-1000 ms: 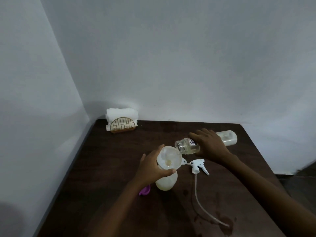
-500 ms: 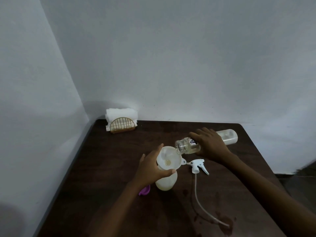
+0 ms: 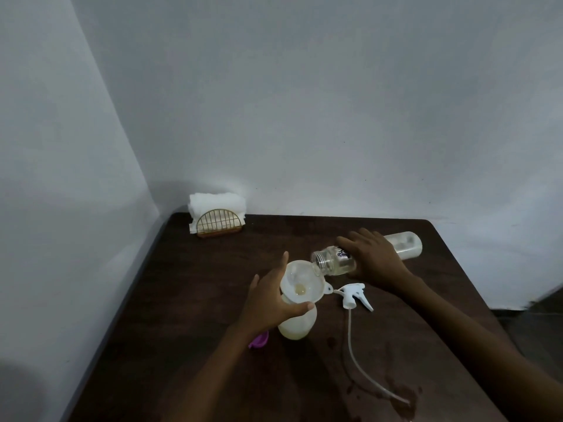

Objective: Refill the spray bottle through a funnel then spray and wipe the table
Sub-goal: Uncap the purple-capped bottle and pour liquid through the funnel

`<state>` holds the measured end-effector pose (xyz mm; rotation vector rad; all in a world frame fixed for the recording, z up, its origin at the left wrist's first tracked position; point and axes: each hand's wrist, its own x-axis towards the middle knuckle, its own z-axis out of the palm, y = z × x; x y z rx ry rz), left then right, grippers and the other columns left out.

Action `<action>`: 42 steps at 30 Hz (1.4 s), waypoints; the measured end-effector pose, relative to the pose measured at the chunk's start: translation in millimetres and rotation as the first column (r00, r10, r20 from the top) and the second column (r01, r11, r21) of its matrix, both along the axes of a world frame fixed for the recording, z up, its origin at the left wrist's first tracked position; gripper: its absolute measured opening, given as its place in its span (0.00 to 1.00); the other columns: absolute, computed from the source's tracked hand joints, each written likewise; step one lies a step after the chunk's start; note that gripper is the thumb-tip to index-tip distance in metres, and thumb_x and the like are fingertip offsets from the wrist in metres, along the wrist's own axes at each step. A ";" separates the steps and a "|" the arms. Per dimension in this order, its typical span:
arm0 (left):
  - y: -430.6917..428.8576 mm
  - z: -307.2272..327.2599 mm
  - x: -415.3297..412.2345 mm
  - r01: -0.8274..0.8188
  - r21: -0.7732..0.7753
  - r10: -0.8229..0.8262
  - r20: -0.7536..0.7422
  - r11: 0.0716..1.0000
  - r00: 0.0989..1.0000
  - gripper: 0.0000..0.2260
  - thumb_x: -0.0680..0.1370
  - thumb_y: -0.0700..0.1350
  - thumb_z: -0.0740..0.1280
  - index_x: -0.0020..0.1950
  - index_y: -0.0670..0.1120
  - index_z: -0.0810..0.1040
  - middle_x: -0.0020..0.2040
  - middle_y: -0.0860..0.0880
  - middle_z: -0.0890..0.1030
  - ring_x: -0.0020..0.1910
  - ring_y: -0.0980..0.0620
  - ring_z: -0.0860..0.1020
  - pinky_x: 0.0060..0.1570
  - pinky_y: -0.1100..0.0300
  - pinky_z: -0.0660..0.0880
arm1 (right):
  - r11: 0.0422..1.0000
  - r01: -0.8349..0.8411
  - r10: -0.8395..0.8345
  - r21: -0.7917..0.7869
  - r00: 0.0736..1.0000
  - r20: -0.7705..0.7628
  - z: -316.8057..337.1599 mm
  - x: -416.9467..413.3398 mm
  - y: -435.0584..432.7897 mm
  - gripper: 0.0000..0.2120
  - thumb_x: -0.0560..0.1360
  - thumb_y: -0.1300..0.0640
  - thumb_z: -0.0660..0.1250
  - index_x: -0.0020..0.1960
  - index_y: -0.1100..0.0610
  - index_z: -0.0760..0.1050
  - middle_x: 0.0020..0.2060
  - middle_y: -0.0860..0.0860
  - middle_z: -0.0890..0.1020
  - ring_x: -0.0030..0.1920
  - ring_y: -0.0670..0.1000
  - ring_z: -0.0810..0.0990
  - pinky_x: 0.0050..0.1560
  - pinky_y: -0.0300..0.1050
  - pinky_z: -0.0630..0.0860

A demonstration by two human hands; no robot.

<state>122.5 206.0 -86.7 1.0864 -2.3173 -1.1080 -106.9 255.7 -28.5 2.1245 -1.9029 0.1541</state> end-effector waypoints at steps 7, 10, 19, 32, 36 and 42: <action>1.7 1.5 -1.9 0.008 0.037 -0.005 -0.064 0.999 0.998 0.48 0.63 0.67 0.69 0.72 0.65 0.40 0.73 0.58 0.61 0.72 0.56 0.60 0.72 0.41 0.47 | 0.999 0.005 -0.008 0.034 0.996 0.094 -3.2 -1.2 1.2 0.26 0.53 0.50 0.79 0.48 0.54 0.76 0.35 0.51 0.78 0.36 0.56 0.77 0.36 0.42 0.63; 1.1 2.1 -2.2 0.003 0.071 0.002 -0.065 0.998 0.998 0.48 0.60 0.71 0.67 0.70 0.68 0.39 0.73 0.57 0.62 0.72 0.55 0.60 0.72 0.41 0.47 | 0.999 0.009 -0.017 0.052 0.987 0.160 -2.3 -0.8 1.9 0.22 0.60 0.50 0.75 0.52 0.55 0.76 0.40 0.53 0.79 0.42 0.57 0.76 0.39 0.45 0.67; -0.7 -0.4 0.8 -0.007 0.101 0.015 -0.081 0.995 0.997 0.48 0.58 0.72 0.67 0.69 0.69 0.41 0.73 0.59 0.62 0.72 0.56 0.60 0.71 0.38 0.50 | 0.980 0.096 -0.163 0.172 0.889 0.429 -1.2 6.1 4.8 0.25 0.65 0.46 0.74 0.59 0.52 0.71 0.49 0.48 0.78 0.50 0.51 0.76 0.41 0.44 0.69; -9.3 -3.6 4.0 -0.012 0.400 0.165 -0.350 0.917 0.922 0.50 0.58 0.76 0.63 0.72 0.60 0.46 0.61 0.54 0.72 0.61 0.55 0.70 0.60 0.58 0.67 | 0.979 0.130 -0.201 0.155 0.527 0.826 -22.3 -1.5 9.2 0.28 0.61 0.56 0.80 0.58 0.54 0.74 0.47 0.45 0.81 0.49 0.44 0.79 0.46 0.28 0.72; -16.1 -41.4 17.7 -0.309 0.425 0.405 -0.155 0.850 0.901 0.24 0.76 0.54 0.64 0.70 0.54 0.63 0.70 0.47 0.69 0.66 0.52 0.68 0.62 0.57 0.66 | 0.965 0.172 -0.256 0.198 0.452 0.854 -30.2 -7.4 10.1 0.28 0.61 0.55 0.80 0.58 0.54 0.74 0.49 0.46 0.81 0.50 0.44 0.79 0.50 0.36 0.74; 0.6 -93.0 34.8 -0.174 0.081 0.111 0.502 0.981 0.858 0.34 0.69 0.54 0.71 0.72 0.55 0.60 0.73 0.50 0.60 0.71 0.47 0.60 0.67 0.48 0.65 | 0.955 0.200 -0.283 0.220 0.382 0.880 -36.5 -8.8 11.5 0.28 0.61 0.54 0.80 0.58 0.54 0.74 0.50 0.47 0.81 0.50 0.43 0.79 0.47 0.30 0.72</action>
